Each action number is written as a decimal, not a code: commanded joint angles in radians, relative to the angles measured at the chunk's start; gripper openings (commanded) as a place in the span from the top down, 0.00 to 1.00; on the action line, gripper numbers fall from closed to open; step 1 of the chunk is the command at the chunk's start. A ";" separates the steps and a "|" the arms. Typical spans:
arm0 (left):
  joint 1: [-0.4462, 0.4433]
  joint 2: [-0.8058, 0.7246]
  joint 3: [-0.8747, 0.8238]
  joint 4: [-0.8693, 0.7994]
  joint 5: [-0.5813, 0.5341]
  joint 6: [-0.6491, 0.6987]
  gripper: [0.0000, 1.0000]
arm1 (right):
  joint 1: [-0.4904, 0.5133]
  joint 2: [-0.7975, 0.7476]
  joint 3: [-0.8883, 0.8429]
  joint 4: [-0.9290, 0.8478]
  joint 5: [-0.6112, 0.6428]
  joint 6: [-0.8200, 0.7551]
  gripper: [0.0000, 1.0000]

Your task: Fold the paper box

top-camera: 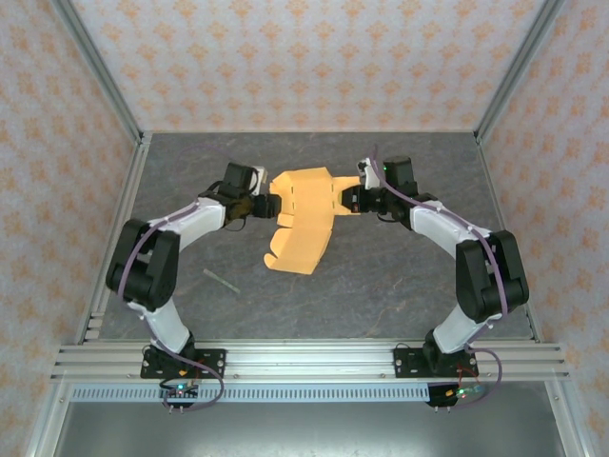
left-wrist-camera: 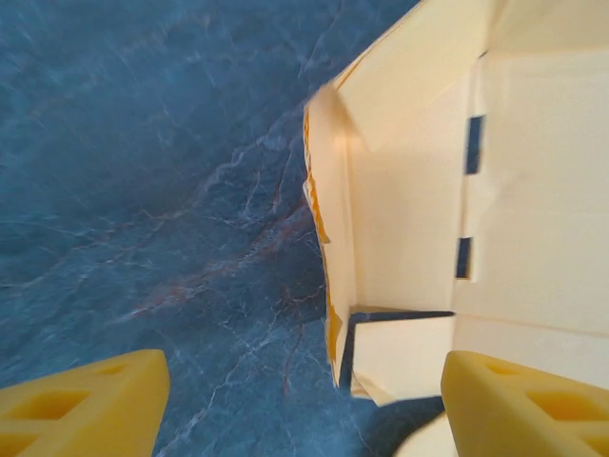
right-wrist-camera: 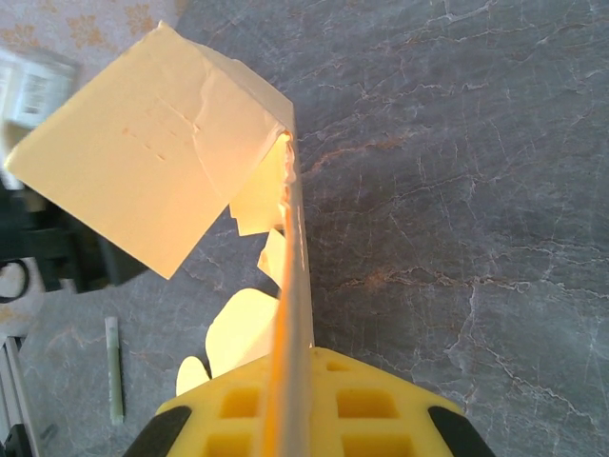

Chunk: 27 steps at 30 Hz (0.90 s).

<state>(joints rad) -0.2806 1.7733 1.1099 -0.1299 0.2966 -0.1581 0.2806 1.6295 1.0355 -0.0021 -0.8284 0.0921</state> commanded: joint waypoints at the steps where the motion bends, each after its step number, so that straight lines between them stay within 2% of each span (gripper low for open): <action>1: 0.009 0.059 0.069 0.069 0.029 -0.015 0.25 | -0.003 -0.013 0.004 0.029 0.009 -0.019 1.00; 5: 0.015 0.130 0.126 0.105 0.081 -0.015 0.34 | -0.003 -0.001 0.006 0.022 0.015 -0.028 1.00; 12: 0.021 0.228 0.180 0.152 0.153 -0.024 0.72 | -0.003 0.008 0.006 0.022 0.040 -0.040 1.00; 19: 0.027 0.180 0.150 0.170 0.152 0.004 0.97 | -0.005 0.018 0.015 0.002 0.082 -0.046 1.00; 21: 0.027 0.143 0.137 0.138 0.124 0.035 1.00 | -0.005 0.004 0.017 -0.035 0.137 -0.057 0.89; 23: 0.027 0.071 0.123 0.094 0.084 0.082 1.00 | -0.005 -0.017 0.025 -0.102 0.215 -0.092 0.74; 24: 0.027 0.045 0.116 0.067 0.057 0.113 1.00 | -0.002 -0.032 0.032 -0.141 0.264 -0.120 0.63; 27: 0.027 -0.014 0.113 -0.005 0.013 0.206 1.00 | 0.019 -0.085 0.052 -0.224 0.388 -0.223 0.46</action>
<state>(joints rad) -0.2607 1.8507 1.2221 -0.0666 0.3798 -0.0727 0.2821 1.6226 1.0420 -0.1204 -0.6018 -0.0212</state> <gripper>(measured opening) 0.049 0.512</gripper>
